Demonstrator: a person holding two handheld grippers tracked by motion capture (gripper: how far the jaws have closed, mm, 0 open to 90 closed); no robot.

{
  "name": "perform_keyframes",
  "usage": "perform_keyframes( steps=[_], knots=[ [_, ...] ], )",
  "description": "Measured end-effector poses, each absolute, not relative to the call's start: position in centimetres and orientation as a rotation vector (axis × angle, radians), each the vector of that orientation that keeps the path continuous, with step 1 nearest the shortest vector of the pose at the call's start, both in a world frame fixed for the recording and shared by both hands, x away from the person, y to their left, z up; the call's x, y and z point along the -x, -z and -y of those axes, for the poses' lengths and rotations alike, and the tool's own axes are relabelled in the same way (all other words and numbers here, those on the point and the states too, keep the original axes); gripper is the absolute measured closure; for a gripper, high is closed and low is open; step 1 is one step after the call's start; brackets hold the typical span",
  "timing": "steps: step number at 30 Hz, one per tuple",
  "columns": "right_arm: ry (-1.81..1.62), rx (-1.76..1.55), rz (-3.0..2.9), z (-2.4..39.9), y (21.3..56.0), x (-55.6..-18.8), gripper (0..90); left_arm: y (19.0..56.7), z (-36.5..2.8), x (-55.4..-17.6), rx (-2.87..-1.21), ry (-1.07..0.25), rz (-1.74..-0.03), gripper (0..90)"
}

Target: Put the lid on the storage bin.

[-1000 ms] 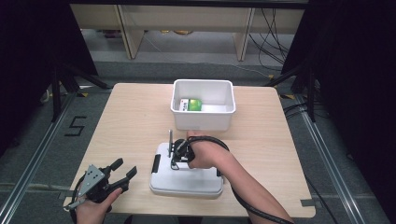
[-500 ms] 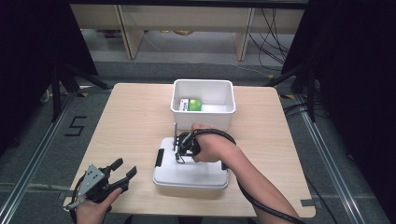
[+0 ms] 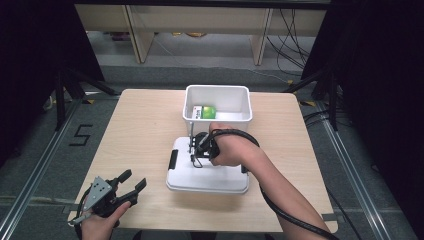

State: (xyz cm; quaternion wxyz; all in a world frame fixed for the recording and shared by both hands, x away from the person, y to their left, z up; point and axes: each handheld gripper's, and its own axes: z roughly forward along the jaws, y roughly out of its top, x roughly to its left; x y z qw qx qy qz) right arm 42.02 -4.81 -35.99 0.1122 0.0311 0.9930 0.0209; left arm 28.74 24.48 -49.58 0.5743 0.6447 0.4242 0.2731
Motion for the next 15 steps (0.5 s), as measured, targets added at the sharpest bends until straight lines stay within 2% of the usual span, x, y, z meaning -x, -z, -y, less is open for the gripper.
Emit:
perform_keyframes(
  steps=[15],
  knots=[
    [-0.043, -0.069, -2.910, 5.1, 34.8, -42.6, 85.2, 49.6, -24.5, -28.8, -1.499, -0.637, -0.984, 34.4]
  ],
)
